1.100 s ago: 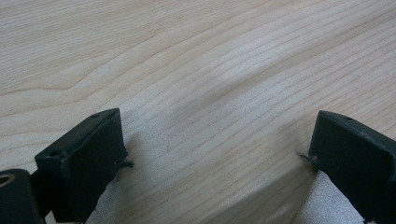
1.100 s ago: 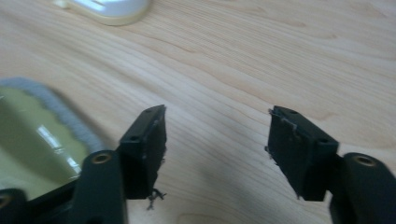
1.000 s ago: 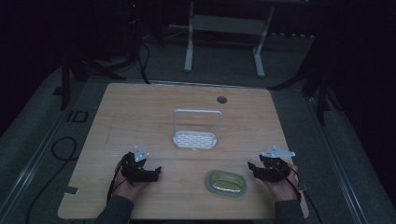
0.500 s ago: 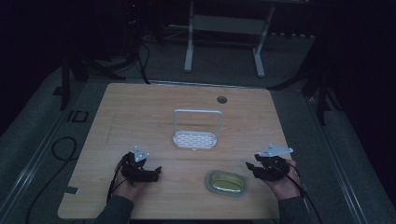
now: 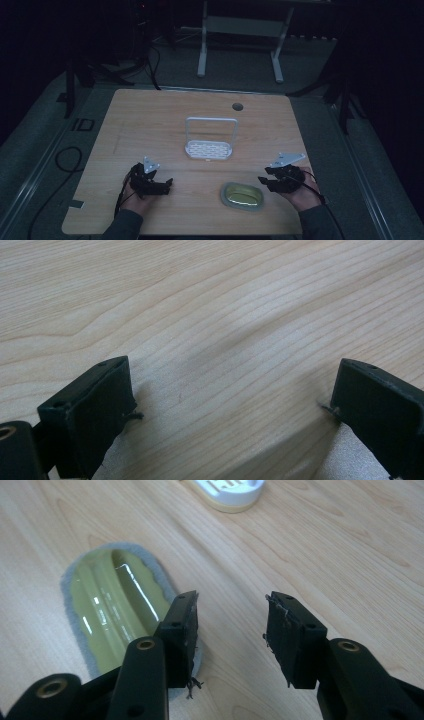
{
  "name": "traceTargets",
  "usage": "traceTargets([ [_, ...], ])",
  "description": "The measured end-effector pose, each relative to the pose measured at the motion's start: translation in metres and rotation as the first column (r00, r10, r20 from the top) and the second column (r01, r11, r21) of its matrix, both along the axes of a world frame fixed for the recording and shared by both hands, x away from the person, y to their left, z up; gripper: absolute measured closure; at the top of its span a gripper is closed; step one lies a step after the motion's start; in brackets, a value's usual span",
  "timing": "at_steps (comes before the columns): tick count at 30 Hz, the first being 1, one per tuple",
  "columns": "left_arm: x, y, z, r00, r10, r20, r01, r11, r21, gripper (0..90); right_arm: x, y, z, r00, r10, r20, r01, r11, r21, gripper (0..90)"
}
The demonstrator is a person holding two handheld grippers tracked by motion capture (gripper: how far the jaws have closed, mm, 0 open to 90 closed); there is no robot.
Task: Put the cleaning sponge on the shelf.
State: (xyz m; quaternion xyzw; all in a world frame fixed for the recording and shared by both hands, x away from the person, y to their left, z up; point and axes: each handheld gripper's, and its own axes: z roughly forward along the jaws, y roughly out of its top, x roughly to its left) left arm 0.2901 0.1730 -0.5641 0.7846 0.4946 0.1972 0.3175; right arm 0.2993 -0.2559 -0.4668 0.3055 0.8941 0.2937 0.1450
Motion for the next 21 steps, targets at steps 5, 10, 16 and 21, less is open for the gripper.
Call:
traceTargets([
  [5, 0.000, 0.000, 0.000, 1.0000, 0.000, 0.000, 0.000, 1.0000, 0.000, 3.6, 0.002, 0.003, 0.003, 0.9995, 0.028, -0.016, -0.028, 1.000, -0.010, 56.7],
  [10, 0.000, 0.000, 0.000, 1.0000, 0.000, 0.000, 0.000, 1.0000, 0.001, 3.6, 0.002, 0.007, 0.006, 0.9978, 0.059, -0.030, -0.060, 0.998, -0.015, 55.5],
  [16, 0.000, 0.000, 0.000, 1.0000, 0.000, 0.000, 0.000, 1.0000, 0.000, 3.6, 0.001, 0.012, 0.012, 0.9958, 0.085, -0.033, -0.087, 0.995, -0.040, 53.9],
  [21, 0.000, 0.000, 0.000, 1.0000, 0.000, 0.000, 0.000, 1.0000, 0.000, 3.6, 0.003, 0.017, 0.016, 0.9931, 0.107, -0.047, -0.110, 0.993, -0.054, 51.7],
])
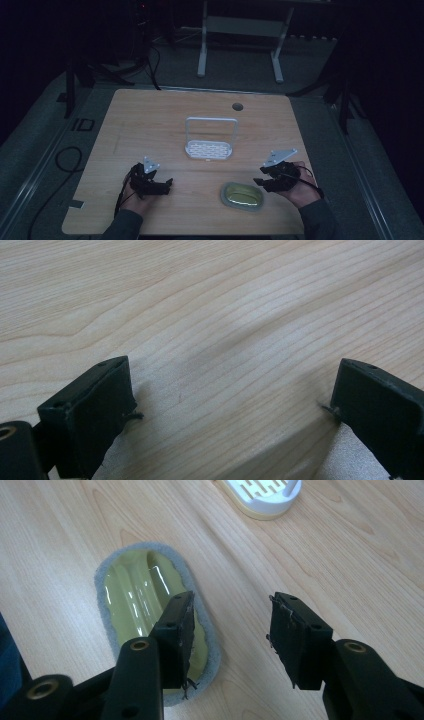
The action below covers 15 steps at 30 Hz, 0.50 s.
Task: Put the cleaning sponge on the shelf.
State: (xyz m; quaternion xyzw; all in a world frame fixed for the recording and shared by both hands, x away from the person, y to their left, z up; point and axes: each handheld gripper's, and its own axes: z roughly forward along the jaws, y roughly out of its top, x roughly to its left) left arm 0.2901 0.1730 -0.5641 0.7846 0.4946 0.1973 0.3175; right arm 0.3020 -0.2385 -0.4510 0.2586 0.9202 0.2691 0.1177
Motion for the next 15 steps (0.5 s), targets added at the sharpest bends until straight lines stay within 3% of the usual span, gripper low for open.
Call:
traceTargets([
  [15, 0.000, 0.000, 0.000, 1.0000, 0.000, 0.000, 0.000, 1.0000, 0.000, 3.5, 0.002, 0.023, 0.009, 0.9940, 0.105, -0.028, -0.108, 0.990, -0.095, 54.3],
])
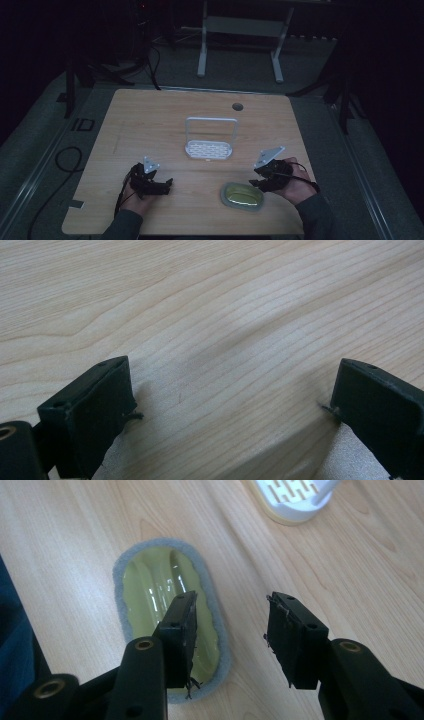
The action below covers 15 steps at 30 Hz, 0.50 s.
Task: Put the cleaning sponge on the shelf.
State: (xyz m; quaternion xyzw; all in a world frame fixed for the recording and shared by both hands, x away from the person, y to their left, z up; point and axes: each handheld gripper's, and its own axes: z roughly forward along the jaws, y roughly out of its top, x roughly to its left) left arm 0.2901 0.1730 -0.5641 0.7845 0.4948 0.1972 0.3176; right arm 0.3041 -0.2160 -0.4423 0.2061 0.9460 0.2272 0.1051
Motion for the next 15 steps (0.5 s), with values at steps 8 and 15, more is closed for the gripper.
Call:
traceTargets([
  [8, 0.000, 0.000, 0.000, 1.0000, 0.000, 0.000, 0.000, 1.0000, 0.001, 3.6, 0.000, 0.014, -0.003, 0.9971, 0.060, -0.047, -0.062, 0.997, -0.051, 59.9],
  [15, 0.000, 0.000, 0.000, 1.0000, 0.000, 0.000, 0.000, 1.0000, 0.001, 3.6, 0.001, 0.023, -0.006, 0.9919, 0.097, -0.083, -0.104, 0.991, -0.080, 61.0],
])
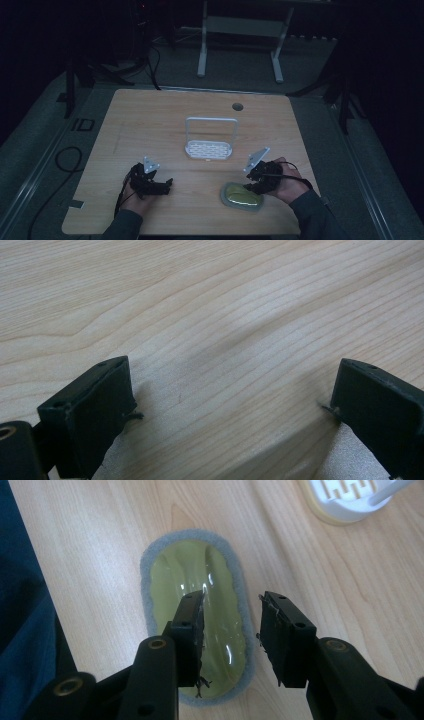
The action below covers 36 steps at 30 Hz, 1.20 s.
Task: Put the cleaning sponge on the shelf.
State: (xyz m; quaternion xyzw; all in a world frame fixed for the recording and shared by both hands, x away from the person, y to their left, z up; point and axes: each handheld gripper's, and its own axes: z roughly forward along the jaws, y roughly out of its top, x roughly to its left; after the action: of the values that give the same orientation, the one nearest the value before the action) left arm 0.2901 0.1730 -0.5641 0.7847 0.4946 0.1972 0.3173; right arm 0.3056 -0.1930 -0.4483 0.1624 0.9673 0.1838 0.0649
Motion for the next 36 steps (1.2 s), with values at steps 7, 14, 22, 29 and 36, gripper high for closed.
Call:
traceTargets([
  [7, 0.000, 0.000, 0.000, 1.0000, 0.000, 0.000, 0.000, 1.0000, 0.000, 3.6, 0.000, 0.006, -0.002, 0.9993, 0.028, -0.026, -0.029, 0.999, -0.041, 60.7],
  [14, 0.000, 0.000, 0.000, 1.0000, -0.001, -0.002, 0.001, 1.0000, 0.001, 3.5, 0.001, 0.011, -0.005, 0.9971, 0.053, -0.054, -0.057, 0.996, -0.070, 61.5],
  [22, 0.000, 0.000, 0.000, 1.0000, -0.001, -0.002, 0.001, 1.0000, 0.001, 3.6, 0.002, 0.018, -0.007, 0.9939, 0.082, -0.074, -0.089, 0.991, -0.102, 62.4],
  [29, 0.000, 0.000, 0.000, 1.0000, 0.000, -0.001, 0.000, 1.0000, 0.000, 3.6, 0.002, 0.024, -0.009, 0.9891, 0.110, -0.098, -0.123, 0.982, -0.146, 62.9],
  [36, 0.000, 0.000, 0.000, 1.0000, -0.001, -0.001, 0.001, 1.0000, 0.000, 3.6, 0.003, 0.029, -0.012, 0.9853, 0.127, -0.114, -0.147, 0.972, -0.186, 63.0],
])
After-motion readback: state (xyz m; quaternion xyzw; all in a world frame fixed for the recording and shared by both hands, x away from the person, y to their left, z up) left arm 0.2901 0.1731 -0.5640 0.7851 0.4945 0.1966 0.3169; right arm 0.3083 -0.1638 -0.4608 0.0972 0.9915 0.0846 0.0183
